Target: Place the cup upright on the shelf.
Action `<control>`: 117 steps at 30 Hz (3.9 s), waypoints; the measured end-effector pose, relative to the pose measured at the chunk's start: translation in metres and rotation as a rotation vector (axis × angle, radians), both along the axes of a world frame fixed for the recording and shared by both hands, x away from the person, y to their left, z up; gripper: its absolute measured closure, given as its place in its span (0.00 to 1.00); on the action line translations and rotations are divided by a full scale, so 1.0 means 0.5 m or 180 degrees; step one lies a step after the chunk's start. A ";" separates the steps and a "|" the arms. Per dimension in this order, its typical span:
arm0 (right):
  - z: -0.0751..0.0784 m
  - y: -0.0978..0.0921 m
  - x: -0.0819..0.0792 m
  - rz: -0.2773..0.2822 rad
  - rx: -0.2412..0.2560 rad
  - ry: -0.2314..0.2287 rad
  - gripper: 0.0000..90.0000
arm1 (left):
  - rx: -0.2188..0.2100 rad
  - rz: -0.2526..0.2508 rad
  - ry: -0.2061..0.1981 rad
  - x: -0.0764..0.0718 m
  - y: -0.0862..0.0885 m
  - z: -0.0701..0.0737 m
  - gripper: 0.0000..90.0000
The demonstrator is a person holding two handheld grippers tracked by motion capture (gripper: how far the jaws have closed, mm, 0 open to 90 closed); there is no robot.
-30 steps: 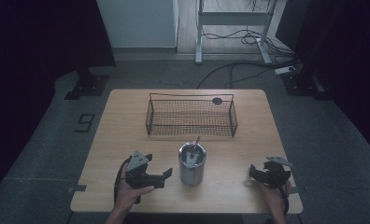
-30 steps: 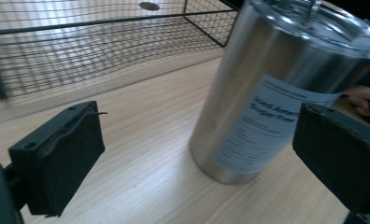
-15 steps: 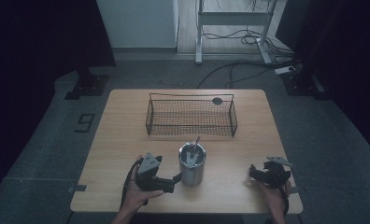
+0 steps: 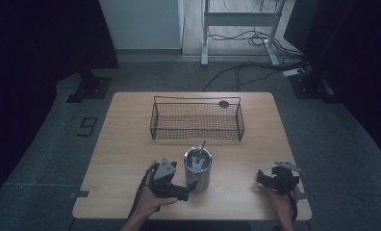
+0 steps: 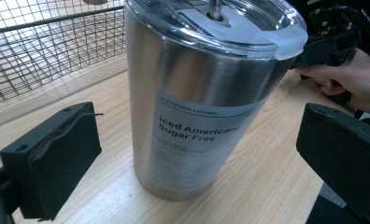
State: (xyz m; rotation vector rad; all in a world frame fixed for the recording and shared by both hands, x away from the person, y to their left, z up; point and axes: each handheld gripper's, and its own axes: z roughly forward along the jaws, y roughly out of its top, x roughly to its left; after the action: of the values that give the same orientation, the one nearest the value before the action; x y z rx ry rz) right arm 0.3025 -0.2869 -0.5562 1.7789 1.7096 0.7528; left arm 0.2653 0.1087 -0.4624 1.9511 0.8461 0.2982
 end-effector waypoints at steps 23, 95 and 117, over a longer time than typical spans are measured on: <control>0.000 0.000 0.000 -0.0003 -0.0004 0.0000 0.05 | 0.0196 0.0012 0.0001 0.038 -0.069 -0.016 0.00; 0.001 -0.001 -0.001 -0.0009 -0.0013 -0.0012 0.07 | 0.0155 0.0285 -0.0282 0.079 -0.052 0.026 0.04; 0.000 0.000 -0.001 -0.0022 -0.0003 -0.0014 0.07 | 0.0113 0.0456 -0.0204 0.127 -0.017 0.058 0.04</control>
State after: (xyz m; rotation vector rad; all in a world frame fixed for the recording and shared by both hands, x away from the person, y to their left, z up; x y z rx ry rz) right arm 0.3021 -0.2871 -0.5560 1.7805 1.6997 0.7525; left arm 0.3289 0.1003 -0.4334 1.9065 0.9461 0.4606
